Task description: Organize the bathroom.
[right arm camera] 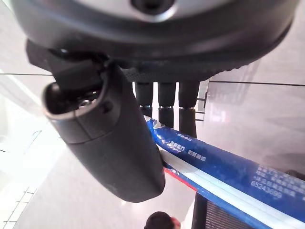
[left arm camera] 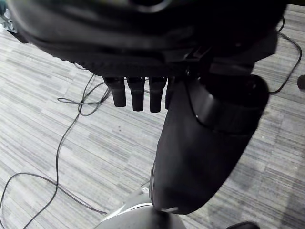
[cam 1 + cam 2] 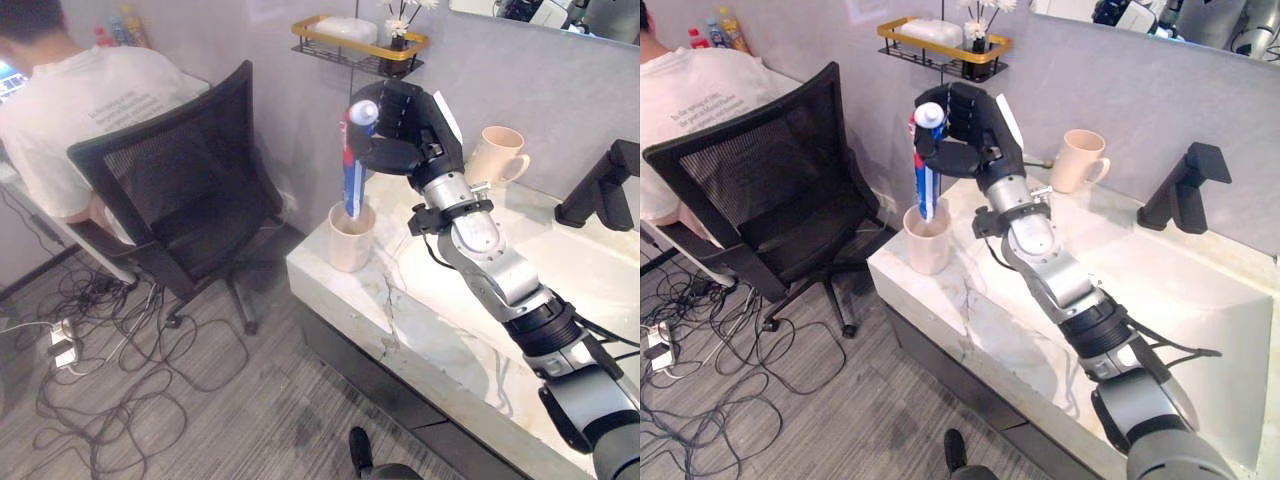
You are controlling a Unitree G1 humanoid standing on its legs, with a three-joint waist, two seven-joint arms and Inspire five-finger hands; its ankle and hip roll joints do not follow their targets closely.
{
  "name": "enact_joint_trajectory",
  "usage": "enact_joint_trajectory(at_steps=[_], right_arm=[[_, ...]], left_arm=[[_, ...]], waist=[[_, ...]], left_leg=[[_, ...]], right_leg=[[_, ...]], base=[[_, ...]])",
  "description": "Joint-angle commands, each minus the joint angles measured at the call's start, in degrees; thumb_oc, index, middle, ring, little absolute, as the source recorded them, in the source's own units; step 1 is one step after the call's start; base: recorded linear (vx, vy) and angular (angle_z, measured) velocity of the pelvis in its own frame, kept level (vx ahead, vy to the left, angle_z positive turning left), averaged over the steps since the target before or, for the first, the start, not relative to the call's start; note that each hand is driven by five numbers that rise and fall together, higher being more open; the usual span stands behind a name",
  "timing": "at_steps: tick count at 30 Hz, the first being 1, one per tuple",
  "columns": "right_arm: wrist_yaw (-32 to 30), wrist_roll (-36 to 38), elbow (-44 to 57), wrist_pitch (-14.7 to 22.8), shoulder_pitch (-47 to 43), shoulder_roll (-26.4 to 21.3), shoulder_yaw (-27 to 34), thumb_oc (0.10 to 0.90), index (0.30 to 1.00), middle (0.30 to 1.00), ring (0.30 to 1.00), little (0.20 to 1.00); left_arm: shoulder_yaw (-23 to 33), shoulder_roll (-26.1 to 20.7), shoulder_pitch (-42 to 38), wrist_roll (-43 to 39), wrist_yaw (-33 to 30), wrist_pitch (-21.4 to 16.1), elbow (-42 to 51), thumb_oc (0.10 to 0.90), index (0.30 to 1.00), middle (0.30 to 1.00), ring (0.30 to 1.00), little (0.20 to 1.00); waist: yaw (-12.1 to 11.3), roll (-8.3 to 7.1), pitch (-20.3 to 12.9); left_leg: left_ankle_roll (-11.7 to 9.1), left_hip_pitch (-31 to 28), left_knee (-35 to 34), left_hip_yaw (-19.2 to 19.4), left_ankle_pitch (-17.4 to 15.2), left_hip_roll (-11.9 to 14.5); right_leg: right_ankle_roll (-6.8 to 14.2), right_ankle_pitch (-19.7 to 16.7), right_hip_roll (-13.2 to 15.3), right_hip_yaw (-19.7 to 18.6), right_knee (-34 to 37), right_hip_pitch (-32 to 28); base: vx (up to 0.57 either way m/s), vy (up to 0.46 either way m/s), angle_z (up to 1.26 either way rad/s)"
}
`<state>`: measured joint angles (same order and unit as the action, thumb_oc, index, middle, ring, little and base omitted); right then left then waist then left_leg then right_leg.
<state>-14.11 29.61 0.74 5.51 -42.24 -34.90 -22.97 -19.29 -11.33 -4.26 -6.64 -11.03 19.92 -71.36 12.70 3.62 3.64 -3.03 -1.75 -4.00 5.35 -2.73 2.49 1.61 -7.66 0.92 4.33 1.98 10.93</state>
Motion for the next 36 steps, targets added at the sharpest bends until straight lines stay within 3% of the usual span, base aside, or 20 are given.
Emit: enact_joint_trajectory(at_steps=[1, 13, 26, 36], right_arm=[[-0.01, -1.74, 4.09, 10.58, -4.16, 6.50, 8.86, 0.400, 0.300, 0.300, 0.300, 0.300], [1.65, -0.78, 6.30, 11.80, -1.25, 7.07, 9.47, 0.400, 0.300, 0.300, 0.300, 0.300], [1.62, -0.38, 6.69, 12.47, -1.66, 7.39, 9.34, 0.400, 0.300, 0.300, 0.300, 0.300], [2.81, -0.43, 6.50, 11.45, -2.36, 7.59, 9.04, 0.400, 0.300, 0.300, 0.300, 0.300]], left_arm=[[-0.18, -3.84, 1.45, -0.02, -1.01, 0.72, -3.31, 0.800, 0.900, 0.900, 0.900, 0.900], [-0.56, -3.08, 0.73, -3.29, -1.83, 0.39, -3.00, 0.800, 0.900, 0.900, 0.900, 0.900], [-0.81, -3.40, 0.42, -4.72, -1.89, 0.30, -2.79, 0.800, 0.900, 0.900, 0.900, 0.900], [-1.33, -3.22, -0.01, -3.56, -1.88, -0.01, -2.97, 0.800, 0.900, 0.900, 0.900, 0.900]], waist=[[1.20, -3.94, -4.01], [2.19, -3.69, -1.76], [1.92, -3.38, 0.14], [0.95, -4.27, 0.81]], left_leg=[[3.20, 6.73, 11.30, 5.00, -3.79, -1.46], [4.02, 10.00, 18.26, 4.85, -6.74, -2.33], [3.61, 11.05, 17.94, 4.04, -5.86, -2.39], [3.43, 11.47, 18.65, 3.44, -6.00, -2.05]], right_leg=[[8.96, 6.10, 4.62, -10.60, -6.08, 0.48], [8.37, 7.27, 4.98, -11.41, -10.04, 2.32], [8.20, 6.96, 4.99, -11.89, -9.58, 2.68], [8.14, 7.21, 5.44, -11.29, -9.62, 2.28]], base=[[-0.03, 0.030, -0.04], [-0.02, 0.035, -0.08], [0.00, 0.001, -0.01], [0.00, 0.001, 0.07]])
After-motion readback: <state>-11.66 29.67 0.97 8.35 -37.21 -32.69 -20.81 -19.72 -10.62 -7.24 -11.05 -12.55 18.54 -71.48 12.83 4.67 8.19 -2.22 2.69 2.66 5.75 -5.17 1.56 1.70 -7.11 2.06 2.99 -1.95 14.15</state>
